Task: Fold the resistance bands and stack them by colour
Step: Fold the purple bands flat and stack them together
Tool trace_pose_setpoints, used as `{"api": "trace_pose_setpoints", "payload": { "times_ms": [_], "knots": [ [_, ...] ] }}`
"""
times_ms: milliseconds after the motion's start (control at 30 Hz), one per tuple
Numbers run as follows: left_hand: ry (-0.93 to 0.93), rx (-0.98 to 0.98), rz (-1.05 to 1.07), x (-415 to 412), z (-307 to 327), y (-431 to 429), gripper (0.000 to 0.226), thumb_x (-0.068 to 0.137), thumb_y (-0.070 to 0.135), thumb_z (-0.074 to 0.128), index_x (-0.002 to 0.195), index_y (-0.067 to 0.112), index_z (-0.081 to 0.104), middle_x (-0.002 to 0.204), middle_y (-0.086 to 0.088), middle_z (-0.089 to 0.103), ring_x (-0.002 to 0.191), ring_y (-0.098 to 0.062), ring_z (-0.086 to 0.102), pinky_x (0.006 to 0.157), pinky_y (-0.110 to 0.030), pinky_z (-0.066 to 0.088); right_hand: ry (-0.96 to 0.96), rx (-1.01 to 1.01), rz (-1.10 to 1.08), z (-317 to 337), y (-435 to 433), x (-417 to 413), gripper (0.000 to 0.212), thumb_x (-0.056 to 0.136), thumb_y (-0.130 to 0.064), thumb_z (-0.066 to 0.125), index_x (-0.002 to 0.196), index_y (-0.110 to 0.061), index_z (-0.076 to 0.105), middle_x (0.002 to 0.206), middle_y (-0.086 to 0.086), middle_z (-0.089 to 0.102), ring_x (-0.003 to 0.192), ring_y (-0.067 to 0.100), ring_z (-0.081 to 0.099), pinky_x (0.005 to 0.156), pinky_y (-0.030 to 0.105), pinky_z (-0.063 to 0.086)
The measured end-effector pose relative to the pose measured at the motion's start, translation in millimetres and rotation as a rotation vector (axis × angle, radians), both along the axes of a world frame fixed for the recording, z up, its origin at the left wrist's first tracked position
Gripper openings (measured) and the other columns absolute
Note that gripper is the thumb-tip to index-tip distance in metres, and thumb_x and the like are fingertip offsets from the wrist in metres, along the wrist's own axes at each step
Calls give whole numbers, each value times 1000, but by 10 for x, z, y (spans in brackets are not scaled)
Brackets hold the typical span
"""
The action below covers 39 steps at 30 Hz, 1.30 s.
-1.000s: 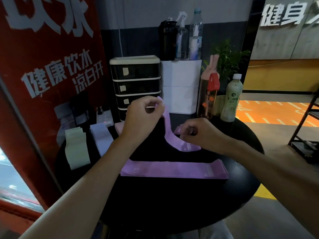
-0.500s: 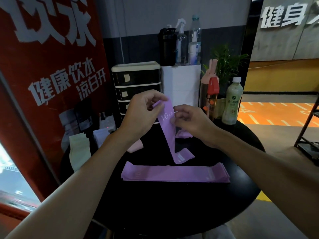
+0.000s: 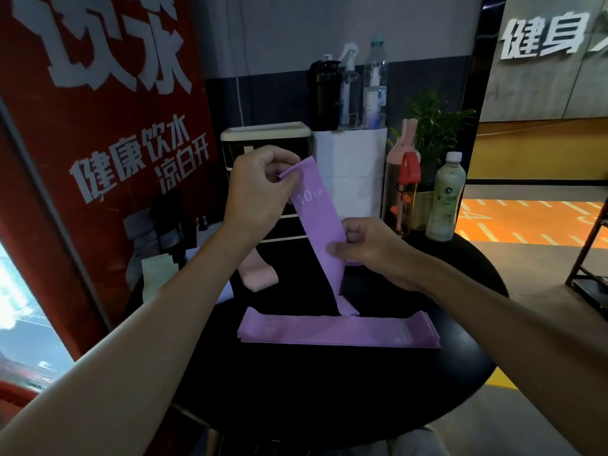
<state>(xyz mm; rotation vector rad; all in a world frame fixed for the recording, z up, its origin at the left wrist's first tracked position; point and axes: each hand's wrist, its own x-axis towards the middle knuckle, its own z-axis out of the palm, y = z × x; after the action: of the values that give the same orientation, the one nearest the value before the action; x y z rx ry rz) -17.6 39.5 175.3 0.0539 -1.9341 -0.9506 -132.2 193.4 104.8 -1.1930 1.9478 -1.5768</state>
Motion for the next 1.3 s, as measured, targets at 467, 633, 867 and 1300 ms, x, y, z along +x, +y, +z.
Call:
{"api": "trace_pose_setpoints", "payload": {
  "times_ms": [467, 633, 867, 1300],
  "knots": [
    [68, 296, 130, 162, 15, -371, 12, 89, 0, 67, 95, 10, 66, 83, -8, 72, 72, -19, 73, 65, -35, 62, -101, 55, 113, -66, 295, 37, 22, 90, -5, 65, 111, 3, 63, 105, 17, 72, 98, 31, 69, 92, 37, 55],
    [84, 362, 184, 256, -20, -485, 14, 89, -1, 66, 91, 13, 64, 80, -2, 71, 68, -11, 72, 61, -27, 60, -110, 117, 136, -111, 449, 9, 28, 89, -8, 67, 116, -3, 64, 111, 14, 72, 103, 29, 68, 86, 31, 56],
    [66, 419, 241, 415, -363, -604, 16, 88, -2, 68, 102, 4, 62, 81, -3, 67, 67, -7, 68, 60, -20, 57, -217, 101, 64, -236, 712, -70, 23, 88, 2, 64, 109, -7, 68, 115, 6, 69, 100, 20, 69, 81, 30, 57],
    [-177, 266, 333, 670, -1515, -459, 18, 87, -2, 68, 83, 11, 56, 80, -3, 62, 67, -17, 60, 57, -20, 50, -78, -5, -545, -807, 873, -32, 43, 80, 2, 74, 113, -14, 52, 87, 13, 69, 77, 22, 66, 71, 38, 51]
  ]
}}
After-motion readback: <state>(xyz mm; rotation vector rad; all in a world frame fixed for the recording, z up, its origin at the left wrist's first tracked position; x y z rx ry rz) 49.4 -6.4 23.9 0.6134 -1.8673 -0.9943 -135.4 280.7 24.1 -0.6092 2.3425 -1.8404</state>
